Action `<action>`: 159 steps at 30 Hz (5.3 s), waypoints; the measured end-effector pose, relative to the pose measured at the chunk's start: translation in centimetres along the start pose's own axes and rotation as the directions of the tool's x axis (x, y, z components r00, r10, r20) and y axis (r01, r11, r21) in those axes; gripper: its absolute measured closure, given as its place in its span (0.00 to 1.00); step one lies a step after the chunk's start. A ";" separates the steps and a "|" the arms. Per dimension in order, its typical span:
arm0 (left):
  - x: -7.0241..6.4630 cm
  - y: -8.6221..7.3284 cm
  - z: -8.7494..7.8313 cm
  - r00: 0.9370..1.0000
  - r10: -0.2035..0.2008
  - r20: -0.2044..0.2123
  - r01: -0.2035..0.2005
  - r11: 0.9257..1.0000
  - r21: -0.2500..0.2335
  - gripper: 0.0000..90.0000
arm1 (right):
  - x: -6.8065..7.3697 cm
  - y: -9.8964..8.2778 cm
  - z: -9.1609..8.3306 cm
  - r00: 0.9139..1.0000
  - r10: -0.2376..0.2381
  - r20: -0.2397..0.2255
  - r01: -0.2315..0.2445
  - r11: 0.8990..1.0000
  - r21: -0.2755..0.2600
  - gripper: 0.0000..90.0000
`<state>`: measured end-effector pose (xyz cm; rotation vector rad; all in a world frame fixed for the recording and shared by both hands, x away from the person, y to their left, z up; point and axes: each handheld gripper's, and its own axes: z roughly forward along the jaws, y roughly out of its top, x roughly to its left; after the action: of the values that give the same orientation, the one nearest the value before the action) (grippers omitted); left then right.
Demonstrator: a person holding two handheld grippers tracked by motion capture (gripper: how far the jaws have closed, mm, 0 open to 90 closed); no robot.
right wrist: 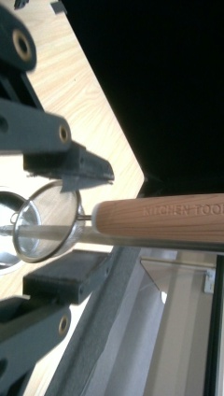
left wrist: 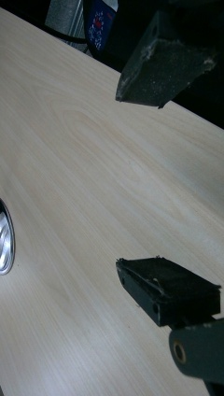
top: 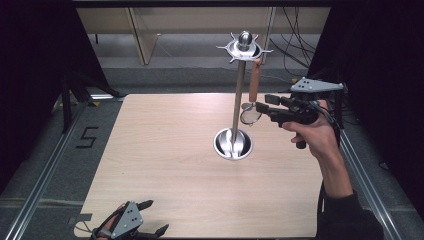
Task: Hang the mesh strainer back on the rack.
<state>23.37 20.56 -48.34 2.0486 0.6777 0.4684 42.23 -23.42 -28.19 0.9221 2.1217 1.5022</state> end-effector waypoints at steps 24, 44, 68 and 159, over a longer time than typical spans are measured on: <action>0.0 0.0 0.0 1.000 0.002 -0.002 -0.002 1.000 -0.005 0.17 | 2.2 -3.6 -0.2 1.000 -0.005 0.030 0.005 1.000 -0.016 0.44; 0.0 0.0 -0.3 1.000 0.009 -0.008 -0.009 1.000 -0.007 0.17 | 2.2 -5.4 0.3 1.000 0.000 0.027 0.000 1.000 0.027 0.42; 0.0 0.0 -0.4 1.000 0.015 -0.012 -0.015 1.000 -0.006 0.17 | 2.9 -7.4 1.4 1.000 0.005 0.013 -0.006 0.995 0.100 0.40; 0.1 0.0 -0.4 1.000 0.025 -0.005 -0.025 1.000 0.000 0.17 | 4.9 -13.8 4.3 0.993 0.063 -0.098 -0.036 0.966 0.255 0.35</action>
<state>23.21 20.88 -48.11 2.0585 0.6563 0.4879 37.44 -19.99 -42.28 1.0082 2.4265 1.3500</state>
